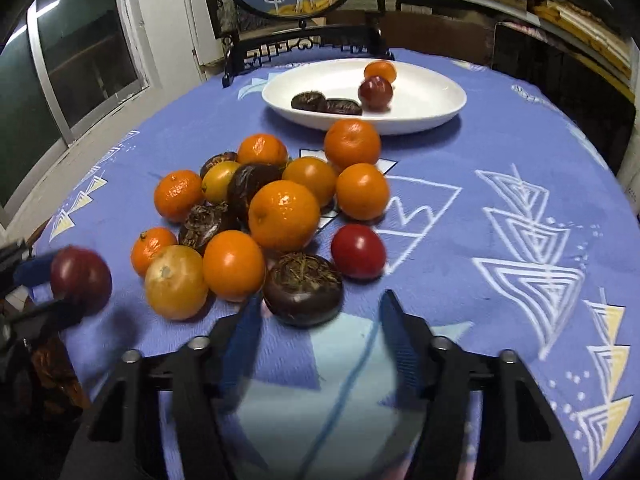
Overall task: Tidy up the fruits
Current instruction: 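Carry a red tomato to the plate with left tool while right tool carries a persimmon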
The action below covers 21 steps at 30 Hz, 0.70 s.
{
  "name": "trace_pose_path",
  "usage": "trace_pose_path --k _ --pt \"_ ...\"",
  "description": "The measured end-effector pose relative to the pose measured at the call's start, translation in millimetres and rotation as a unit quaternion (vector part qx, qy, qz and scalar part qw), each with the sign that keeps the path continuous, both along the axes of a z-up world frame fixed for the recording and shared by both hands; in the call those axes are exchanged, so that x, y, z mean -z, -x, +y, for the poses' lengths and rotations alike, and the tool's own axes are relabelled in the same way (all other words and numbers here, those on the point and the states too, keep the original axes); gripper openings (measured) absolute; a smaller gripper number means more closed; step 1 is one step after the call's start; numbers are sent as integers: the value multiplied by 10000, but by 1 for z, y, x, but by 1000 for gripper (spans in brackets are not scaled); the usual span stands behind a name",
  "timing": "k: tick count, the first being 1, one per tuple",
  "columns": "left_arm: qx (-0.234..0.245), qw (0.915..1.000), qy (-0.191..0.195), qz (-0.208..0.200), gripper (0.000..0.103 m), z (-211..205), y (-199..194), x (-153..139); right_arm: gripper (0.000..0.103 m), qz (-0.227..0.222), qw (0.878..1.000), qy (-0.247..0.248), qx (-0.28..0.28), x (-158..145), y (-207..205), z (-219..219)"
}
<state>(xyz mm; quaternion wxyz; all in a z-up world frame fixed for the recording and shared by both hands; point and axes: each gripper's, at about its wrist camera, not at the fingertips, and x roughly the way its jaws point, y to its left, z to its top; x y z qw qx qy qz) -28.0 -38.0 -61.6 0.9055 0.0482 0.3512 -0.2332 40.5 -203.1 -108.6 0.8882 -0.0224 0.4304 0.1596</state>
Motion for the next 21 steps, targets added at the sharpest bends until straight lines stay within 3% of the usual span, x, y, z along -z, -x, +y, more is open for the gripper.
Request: trace_pose_path --k 2,4,10,14,21 --pt "-18 10000 6 66 36 3 -1 4 44 58 9999 -89 -78 -1 -5 3" --pt "-39 9999 24 98 36 5 -1 5 41 95 9998 -159 -83 -1 -8 3" --pt "-56 9999 86 20 36 7 -3 -1 41 90 9989 -455 -41 -5 -3 -8" --pt "-74 9998 173 -64 36 9 -8 -8 41 -112 9958 -910 -33 -26 12 -32" --pt "-143 9994 252 -182 36 5 -54 -31 41 -433 9906 -1244 380 -61 -7 -76"
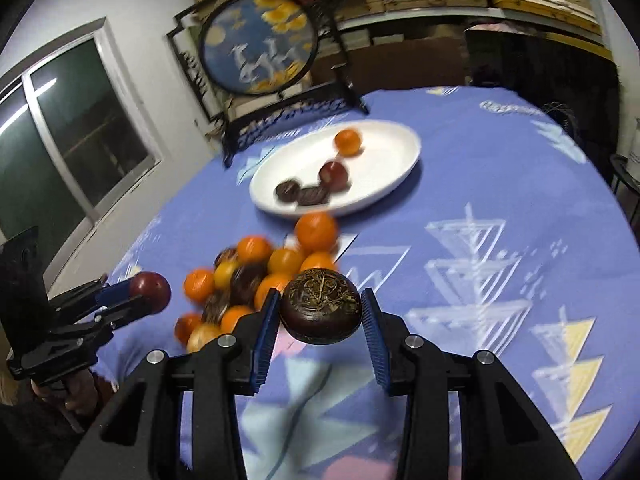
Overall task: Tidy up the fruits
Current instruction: 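Carry a red tomato to the plate with left tool while right tool carries a persimmon, then carry a tangerine to the plate with left tool while right tool carries a yellow fruit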
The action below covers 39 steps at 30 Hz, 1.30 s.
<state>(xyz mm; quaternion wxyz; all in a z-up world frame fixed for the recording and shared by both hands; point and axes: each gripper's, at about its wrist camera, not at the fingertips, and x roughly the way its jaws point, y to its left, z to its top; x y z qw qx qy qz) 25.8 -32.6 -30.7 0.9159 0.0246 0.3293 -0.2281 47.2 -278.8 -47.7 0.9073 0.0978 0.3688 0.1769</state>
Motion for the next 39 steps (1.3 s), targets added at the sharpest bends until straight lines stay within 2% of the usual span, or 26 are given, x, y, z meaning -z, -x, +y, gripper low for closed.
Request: trace_pose_path --k 3,7,14,16,17,18,20,23,27,29,33,39 --pt "-11 9999 64 -97 37 -2 -34 -15 41 20 9999 -101 55 -8 -25 -7" --pt "-144 9998 124 -29 37 -4 -97 -25 41 14 9999 -116 127 -18 -71 -7" --pt "-337 9984 9 462 37 -17 -201 -6 43 221 9992 46 323 -6 -157 6" --pt "-392 9972 -1 638 41 -19 -223 4 47 240 9992 30 304 -1 -173 10" --pt "-466 9968 -13 650 51 -19 -228 6 53 224 9991 63 351 -1 -176 10" --pt "-570 9963 14 639 62 -16 -231 7 54 166 9988 80 447 0 -177 9" --pt "-591 9964 149 594 67 -9 -225 5 54 106 9989 75 454 0 -171 8" --pt "-457 9980 145 424 68 -4 -198 -3 54 -15 9987 129 493 0 -153 6" --pt "-124 9998 -67 164 70 -2 -137 -9 56 -68 9985 -1 542 2 -117 -4" --pt "43 9998 -179 85 70 -3 -109 -8 61 -58 9981 -105 597 5 -100 -10" --pt "423 9983 -395 -5 70 0 -50 0 61 0 9976 -211 656 10 -68 -16" --pt "666 9959 -618 52 70 10 8 19 62 5 9979 -69 645 15 -30 -14"
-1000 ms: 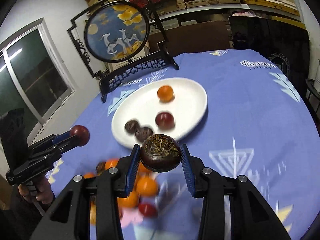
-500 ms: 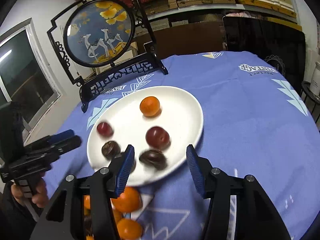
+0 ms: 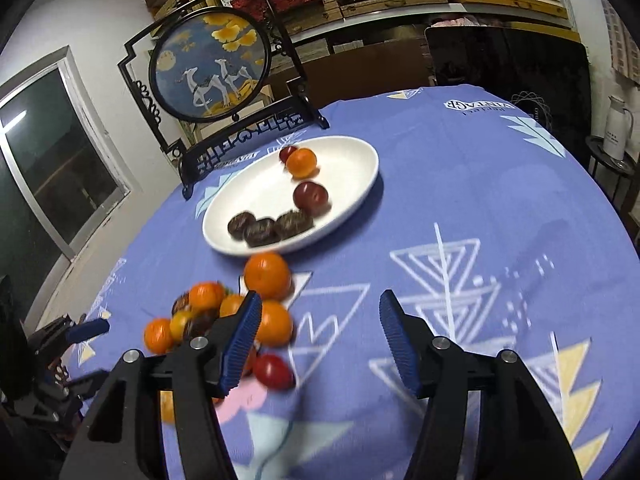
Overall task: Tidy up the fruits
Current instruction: 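Carry a tangerine to the plate with left tool while right tool carries a yellow fruit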
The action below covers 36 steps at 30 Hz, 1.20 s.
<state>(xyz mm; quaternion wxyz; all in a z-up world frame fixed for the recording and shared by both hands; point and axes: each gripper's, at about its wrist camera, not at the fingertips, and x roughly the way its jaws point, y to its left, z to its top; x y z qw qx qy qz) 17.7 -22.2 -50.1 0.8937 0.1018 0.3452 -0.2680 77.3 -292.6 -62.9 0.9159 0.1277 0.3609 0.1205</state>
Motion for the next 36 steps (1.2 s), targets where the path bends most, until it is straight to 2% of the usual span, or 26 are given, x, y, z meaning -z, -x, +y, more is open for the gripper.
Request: trace_pose_path --k 2,3,5,10,14,17,19,20,21,26,32,36 --pt "8 10000 -47 86 66 2 6 8 62 8 10000 25 13 2 8 1" --pt "-1 9999 -64 154 56 2 7 13 62 27 10000 23 8 3 10 1" --pt "-67 9994 -60 346 49 3 2 22 62 76 10000 19 -6 5 14 3" --pt "-92 9986 3 519 50 -4 -9 38 62 75 9998 150 -118 5 24 12" --pt "-47 9992 160 361 56 -8 -11 38 62 106 9991 265 -316 5 28 24" --pt "-85 9980 326 538 57 -1 -15 43 62 145 9981 287 -526 6 31 33" --pt "-120 9974 339 619 54 4 -14 47 62 159 9970 261 -712 5 33 39" --pt "-96 9969 348 697 43 6 -13 49 62 153 9962 263 -817 5 35 43" --pt "-75 9963 356 781 38 7 -12 53 62 141 9952 264 -928 5 37 48" --pt "-118 9964 468 703 38 6 -15 52 62 131 9918 331 -1231 4 42 63" --pt "-185 9967 374 692 37 -3 -24 54 62 117 9862 487 -1578 3 52 79" --pt "-340 9965 531 551 37 14 -15 42 62 243 9761 637 -2064 10 58 100"
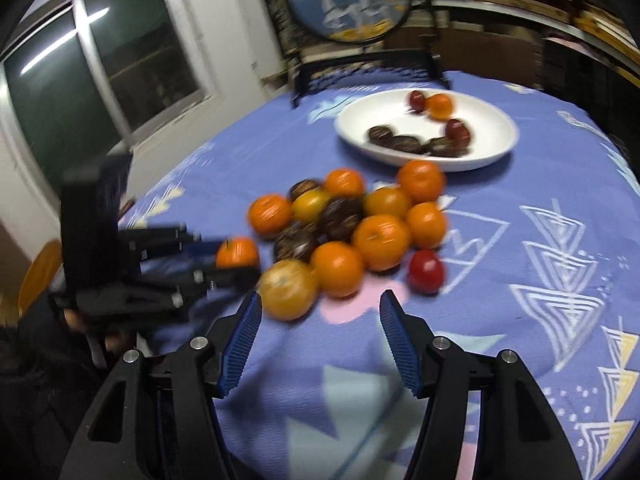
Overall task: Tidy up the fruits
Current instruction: 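Carry a tangerine to the plate with left tool while right tool carries a yellow fruit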
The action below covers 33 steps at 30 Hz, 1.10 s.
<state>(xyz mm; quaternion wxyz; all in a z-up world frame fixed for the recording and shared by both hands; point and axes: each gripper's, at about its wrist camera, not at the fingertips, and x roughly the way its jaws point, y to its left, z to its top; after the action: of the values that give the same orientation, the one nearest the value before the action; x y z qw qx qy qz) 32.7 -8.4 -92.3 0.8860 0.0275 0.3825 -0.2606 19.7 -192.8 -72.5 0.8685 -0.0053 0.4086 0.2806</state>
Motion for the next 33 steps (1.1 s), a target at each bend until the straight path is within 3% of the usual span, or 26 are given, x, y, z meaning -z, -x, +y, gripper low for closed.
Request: trace_pose_path --k 5,10,12,13,17,21,28,33 --pt "-196 9992 184 -282 37 22 15 -25 62 251 9993 30 -263 14 -8 24" --pt "-229 9993 153 -265 37 24 17 -26 60 358 9989 127 -258 25 -20 46" --pt "-252 9993 160 -222 37 25 15 -23 53 301 9991 189 -234 26 -22 51" --pt "-272 9993 171 -198 37 25 14 -22 39 289 9991 274 -148 27 -23 51" --pt "-302 9991 222 -203 37 27 11 -24 38 391 9992 68 -51 24 -24 37" --pt "-257 9990 273 -242 37 22 2 -34 38 318 9981 -504 129 1 -27 2" --pt "-71 9985 253 -472 37 -4 -62 -65 39 -85 9915 -897 934 -43 -85 -62" --pt "-276 9987 271 -322 37 -21 -147 -73 39 -146 9854 -899 1435 -48 -157 -82"
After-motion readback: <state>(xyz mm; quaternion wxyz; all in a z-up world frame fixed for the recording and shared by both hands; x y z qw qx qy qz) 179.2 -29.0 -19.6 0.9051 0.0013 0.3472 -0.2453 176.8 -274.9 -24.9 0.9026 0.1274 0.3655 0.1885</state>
